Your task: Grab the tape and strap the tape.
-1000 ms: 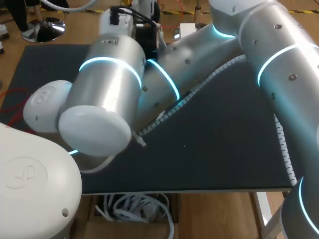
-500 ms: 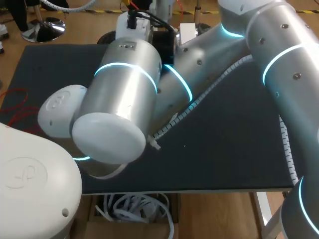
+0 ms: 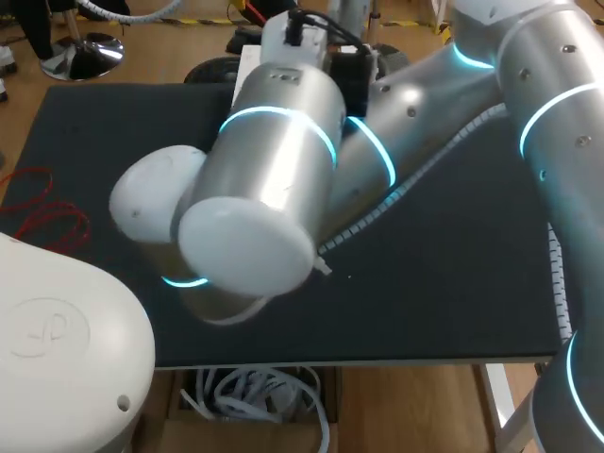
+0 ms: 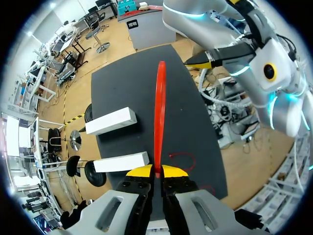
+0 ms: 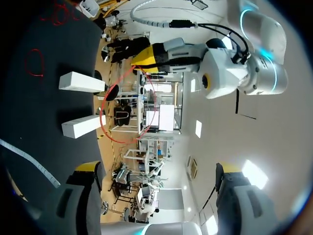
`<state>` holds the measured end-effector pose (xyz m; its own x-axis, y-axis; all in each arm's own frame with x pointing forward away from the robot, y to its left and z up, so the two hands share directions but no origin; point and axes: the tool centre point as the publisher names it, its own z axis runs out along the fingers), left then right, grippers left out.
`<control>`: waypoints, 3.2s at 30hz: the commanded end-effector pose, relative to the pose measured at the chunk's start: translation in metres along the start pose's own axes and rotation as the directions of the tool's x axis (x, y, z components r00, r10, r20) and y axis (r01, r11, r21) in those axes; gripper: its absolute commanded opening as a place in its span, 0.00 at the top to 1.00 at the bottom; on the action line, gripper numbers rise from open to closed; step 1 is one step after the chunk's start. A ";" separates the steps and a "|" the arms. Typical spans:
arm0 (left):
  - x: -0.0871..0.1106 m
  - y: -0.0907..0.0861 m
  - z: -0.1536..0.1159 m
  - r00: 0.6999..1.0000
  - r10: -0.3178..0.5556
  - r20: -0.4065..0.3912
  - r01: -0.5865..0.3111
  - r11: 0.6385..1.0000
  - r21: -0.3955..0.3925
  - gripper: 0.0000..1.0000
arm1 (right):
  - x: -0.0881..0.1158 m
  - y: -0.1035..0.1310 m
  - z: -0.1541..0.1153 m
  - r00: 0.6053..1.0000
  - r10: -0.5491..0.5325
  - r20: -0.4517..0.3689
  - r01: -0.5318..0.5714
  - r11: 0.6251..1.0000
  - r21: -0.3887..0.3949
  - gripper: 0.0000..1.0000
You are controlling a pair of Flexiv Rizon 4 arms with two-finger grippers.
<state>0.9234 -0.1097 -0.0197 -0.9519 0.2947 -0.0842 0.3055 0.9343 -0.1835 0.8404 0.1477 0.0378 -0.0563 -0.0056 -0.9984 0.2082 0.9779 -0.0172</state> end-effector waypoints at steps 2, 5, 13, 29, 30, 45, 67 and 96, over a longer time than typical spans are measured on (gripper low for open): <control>0.000 0.000 -0.001 1.000 -0.001 -0.002 0.001 1.000 -0.003 1.00 | -0.006 -0.032 0.008 0.999 0.003 -0.034 -0.003 1.000 -0.005 0.00; 0.000 0.000 -0.001 1.000 -0.001 -0.002 0.001 1.000 -0.003 1.00 | -0.006 -0.044 0.015 0.999 0.008 -0.045 -0.008 1.000 0.006 0.00; 0.000 0.000 -0.001 1.000 -0.001 -0.002 0.001 1.000 -0.003 1.00 | -0.007 -0.046 0.022 0.998 0.009 -0.068 -0.011 1.000 -0.019 0.00; 0.000 0.000 -0.001 1.000 -0.001 -0.002 0.001 1.000 -0.003 1.00 | -0.007 -0.042 0.022 0.997 0.006 -0.074 -0.009 0.999 -0.051 0.00; 0.000 0.000 -0.001 1.000 -0.001 -0.002 0.001 1.000 -0.003 1.00 | -0.007 -0.042 0.022 0.997 0.006 -0.074 -0.009 0.999 -0.051 0.00; 0.000 0.000 -0.001 1.000 -0.001 -0.002 0.001 1.000 -0.003 1.00 | -0.032 0.000 0.101 0.996 -0.082 0.039 0.087 0.984 -0.155 0.00; 0.000 0.000 -0.001 1.000 -0.001 -0.002 0.001 1.000 -0.003 1.00 | -0.033 -0.012 0.098 0.996 -0.087 0.031 0.090 0.988 -0.126 0.00; 0.041 0.215 0.152 0.876 -0.453 -0.167 0.425 0.888 -0.178 1.00 | -0.033 -0.012 0.098 0.996 -0.087 0.031 0.090 0.988 -0.126 0.00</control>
<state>0.9523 0.0599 -0.1854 -0.9797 -0.1271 0.1550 -0.1303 0.9914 -0.0107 0.9357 0.1165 0.0632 -0.0388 -0.0943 -0.9948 0.0786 0.9922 -0.0971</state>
